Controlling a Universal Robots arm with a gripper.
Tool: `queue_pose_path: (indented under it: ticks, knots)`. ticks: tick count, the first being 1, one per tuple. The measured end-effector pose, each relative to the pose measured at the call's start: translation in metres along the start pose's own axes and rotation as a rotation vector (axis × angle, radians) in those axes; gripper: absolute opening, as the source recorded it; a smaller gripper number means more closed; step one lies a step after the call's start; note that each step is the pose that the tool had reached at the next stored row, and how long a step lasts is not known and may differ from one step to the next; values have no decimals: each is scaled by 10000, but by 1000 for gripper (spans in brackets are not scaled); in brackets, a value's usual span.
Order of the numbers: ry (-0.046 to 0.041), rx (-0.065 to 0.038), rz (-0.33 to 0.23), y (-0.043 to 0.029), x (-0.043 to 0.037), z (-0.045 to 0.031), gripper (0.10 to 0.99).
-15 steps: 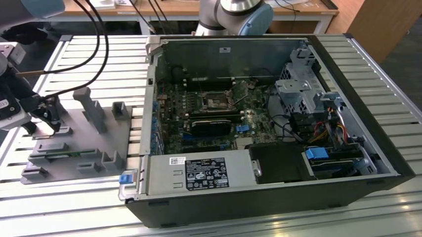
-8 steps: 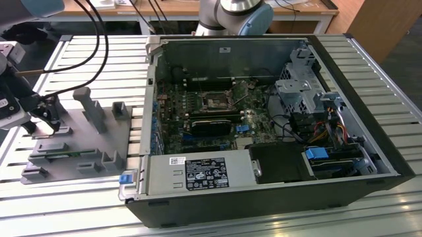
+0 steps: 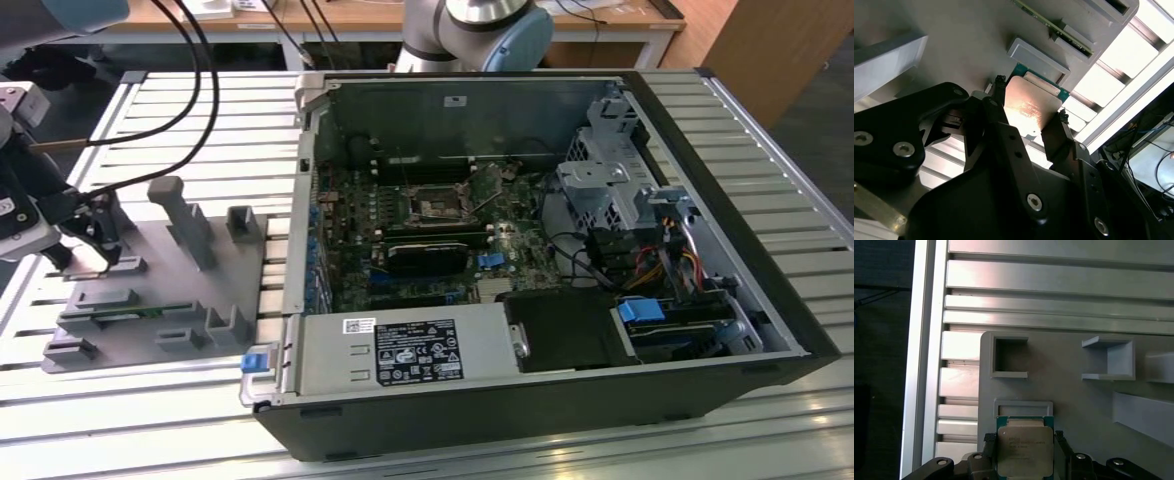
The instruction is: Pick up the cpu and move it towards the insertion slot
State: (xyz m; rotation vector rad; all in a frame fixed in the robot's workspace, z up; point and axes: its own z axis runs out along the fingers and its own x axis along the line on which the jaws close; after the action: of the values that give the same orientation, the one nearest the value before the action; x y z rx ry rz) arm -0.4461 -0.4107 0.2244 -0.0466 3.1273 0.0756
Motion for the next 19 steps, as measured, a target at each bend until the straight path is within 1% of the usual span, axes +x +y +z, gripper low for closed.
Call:
queue_pose_path:
  ticks: [19]
  knots:
    - [-1, -1, -1, 7, -1, -58, 537]
